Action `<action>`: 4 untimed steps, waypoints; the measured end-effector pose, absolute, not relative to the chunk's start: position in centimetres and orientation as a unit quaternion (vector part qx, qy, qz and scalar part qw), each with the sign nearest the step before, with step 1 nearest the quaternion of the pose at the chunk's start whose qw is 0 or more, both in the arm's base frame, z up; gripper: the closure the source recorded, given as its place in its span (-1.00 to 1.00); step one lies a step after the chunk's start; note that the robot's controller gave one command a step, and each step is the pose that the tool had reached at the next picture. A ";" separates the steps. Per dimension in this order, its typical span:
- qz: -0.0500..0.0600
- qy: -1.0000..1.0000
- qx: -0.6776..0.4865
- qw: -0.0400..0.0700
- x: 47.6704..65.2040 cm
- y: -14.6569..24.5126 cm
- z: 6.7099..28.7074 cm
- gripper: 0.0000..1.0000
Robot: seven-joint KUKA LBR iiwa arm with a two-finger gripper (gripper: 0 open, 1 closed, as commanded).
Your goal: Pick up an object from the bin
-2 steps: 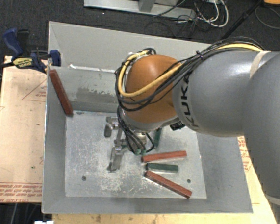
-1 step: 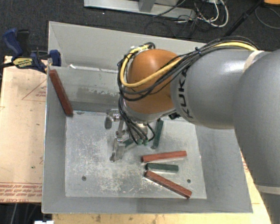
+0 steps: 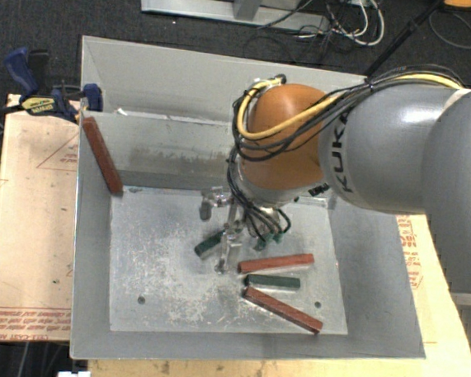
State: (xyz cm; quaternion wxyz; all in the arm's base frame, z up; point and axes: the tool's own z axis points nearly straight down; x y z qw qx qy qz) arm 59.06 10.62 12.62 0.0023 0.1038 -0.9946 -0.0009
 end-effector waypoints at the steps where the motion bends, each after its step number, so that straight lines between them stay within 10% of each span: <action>1: -0.001 -0.979 0.203 -0.001 60.3 8.8 7.0 1.00; 2: -0.001 -0.979 0.203 -0.001 60.3 8.8 7.0 1.00; 3: -0.002 -0.976 0.217 0.001 63.9 4.6 11.6 1.00; 4: -0.001 -0.973 0.230 -0.002 60.8 7.9 24.0 1.00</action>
Offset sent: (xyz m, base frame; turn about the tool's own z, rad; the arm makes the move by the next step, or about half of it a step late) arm 0.0000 0.0000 0.0000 0.0000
